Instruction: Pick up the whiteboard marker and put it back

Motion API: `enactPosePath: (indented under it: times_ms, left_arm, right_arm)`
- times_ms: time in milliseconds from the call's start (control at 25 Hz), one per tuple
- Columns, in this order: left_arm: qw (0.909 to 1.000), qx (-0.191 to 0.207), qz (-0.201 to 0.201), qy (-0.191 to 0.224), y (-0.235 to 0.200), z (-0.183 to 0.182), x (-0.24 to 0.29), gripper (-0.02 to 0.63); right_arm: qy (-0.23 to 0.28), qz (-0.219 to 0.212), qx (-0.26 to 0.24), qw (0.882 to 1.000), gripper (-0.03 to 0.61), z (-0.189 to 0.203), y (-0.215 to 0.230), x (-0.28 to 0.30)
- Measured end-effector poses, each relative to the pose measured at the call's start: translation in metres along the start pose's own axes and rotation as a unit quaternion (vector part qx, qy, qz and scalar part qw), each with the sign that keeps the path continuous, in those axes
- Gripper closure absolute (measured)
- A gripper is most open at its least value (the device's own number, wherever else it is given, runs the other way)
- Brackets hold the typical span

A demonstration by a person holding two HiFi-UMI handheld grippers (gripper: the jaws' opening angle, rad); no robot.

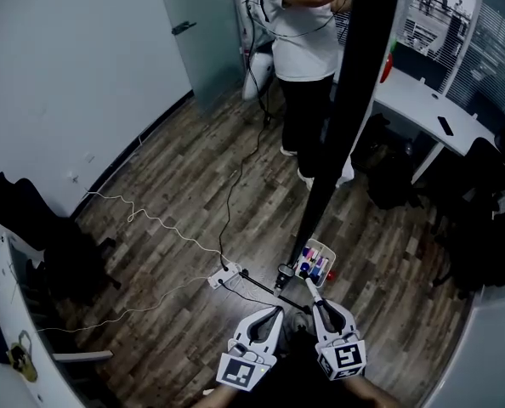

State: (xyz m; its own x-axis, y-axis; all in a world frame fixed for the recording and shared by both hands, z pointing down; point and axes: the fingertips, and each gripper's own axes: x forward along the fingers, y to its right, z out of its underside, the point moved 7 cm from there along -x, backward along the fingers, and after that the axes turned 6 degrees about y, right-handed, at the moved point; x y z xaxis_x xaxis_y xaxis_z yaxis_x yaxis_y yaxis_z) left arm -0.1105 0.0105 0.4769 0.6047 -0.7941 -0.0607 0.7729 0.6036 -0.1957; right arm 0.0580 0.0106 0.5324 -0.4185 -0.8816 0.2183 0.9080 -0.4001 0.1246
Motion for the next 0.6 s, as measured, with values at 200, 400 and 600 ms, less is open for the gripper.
enactPosePath:
  times_ms: [200,400,600]
  left_arm:
    - [1.0,-0.002,-0.008,0.0,0.0,0.0,0.003,0.606]
    - [0.9999,-0.004,-0.016,-0.001,-0.002,0.001,0.005,0.606]
    - [0.9998,-0.003,-0.02,-0.001,-0.006,0.001,0.008,0.606]
  right_arm:
    - [-0.013,-0.006,0.008,1.0,0.502,-0.004,-0.002,0.01]
    - [-0.03,-0.009,0.015,0.999,0.502,-0.003,-0.001,0.019]
    - [-0.039,-0.006,0.011,0.999,0.502,0.005,0.003,0.022]
